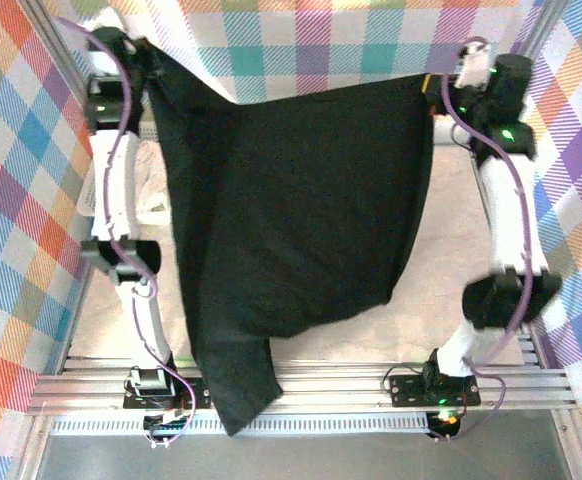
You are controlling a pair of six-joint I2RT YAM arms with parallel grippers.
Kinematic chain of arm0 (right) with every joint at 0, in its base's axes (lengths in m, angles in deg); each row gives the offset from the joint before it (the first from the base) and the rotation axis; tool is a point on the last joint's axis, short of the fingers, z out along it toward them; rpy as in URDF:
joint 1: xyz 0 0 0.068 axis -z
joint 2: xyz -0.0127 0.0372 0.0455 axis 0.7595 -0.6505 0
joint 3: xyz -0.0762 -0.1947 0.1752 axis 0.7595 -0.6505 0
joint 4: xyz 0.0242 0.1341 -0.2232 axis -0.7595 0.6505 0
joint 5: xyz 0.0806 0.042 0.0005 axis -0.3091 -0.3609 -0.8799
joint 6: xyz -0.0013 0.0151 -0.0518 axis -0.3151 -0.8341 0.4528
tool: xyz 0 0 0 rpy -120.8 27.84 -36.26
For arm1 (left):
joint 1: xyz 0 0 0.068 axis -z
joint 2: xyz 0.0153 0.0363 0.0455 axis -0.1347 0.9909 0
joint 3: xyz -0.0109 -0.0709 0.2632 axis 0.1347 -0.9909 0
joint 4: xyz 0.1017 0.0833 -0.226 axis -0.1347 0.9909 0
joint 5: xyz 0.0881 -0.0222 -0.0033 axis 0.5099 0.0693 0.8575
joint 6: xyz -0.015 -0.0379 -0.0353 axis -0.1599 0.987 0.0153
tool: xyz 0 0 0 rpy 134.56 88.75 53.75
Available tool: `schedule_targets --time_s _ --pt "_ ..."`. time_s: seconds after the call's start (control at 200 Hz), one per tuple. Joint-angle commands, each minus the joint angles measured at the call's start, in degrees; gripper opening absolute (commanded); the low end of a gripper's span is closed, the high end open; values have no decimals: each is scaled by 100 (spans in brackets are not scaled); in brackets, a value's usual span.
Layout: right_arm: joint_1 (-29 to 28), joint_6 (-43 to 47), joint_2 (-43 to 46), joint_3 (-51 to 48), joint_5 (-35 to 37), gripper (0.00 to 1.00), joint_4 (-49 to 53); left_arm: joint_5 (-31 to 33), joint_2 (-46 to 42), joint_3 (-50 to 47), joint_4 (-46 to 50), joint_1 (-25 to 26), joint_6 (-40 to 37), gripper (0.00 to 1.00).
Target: Fold the inside-out t-shirt
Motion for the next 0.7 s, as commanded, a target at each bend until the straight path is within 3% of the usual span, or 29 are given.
schedule_targets --time_s 0.0,0.05,0.165,0.21,0.26,0.355,0.465,0.525,0.695 --pt "-185 164 -1591 1315 488 4 -42 198 794 472 -879 216 -99 8" --pt "-199 57 -2526 2328 579 10 346 200 1117 468 -1175 268 -89 16" --pt "-211 -95 -4314 5032 779 31 1600 191 1422 466 -1237 299 -37 53" --pt "-211 -132 -4577 5550 800 36 1957 131 1400 463 -1019 299 -20 59" --pt "-218 -154 -4510 5487 830 41 2241 46 1296 463 -636 308 83 69" --pt "-288 -40 -3642 4049 975 45 2501 -253 976 343 253 315 423 79" --pt "-347 -180 -1830 624 1022 50 1591 -461 229 -620 939 423 848 80" --pt "-349 -393 -1018 -817 1221 52 1359 -684 -566 -2179 614 565 1085 81" --pt "-432 -868 666 -3719 1955 57 1782 -902 -3039 -6953 -1666 1227 1925 82"
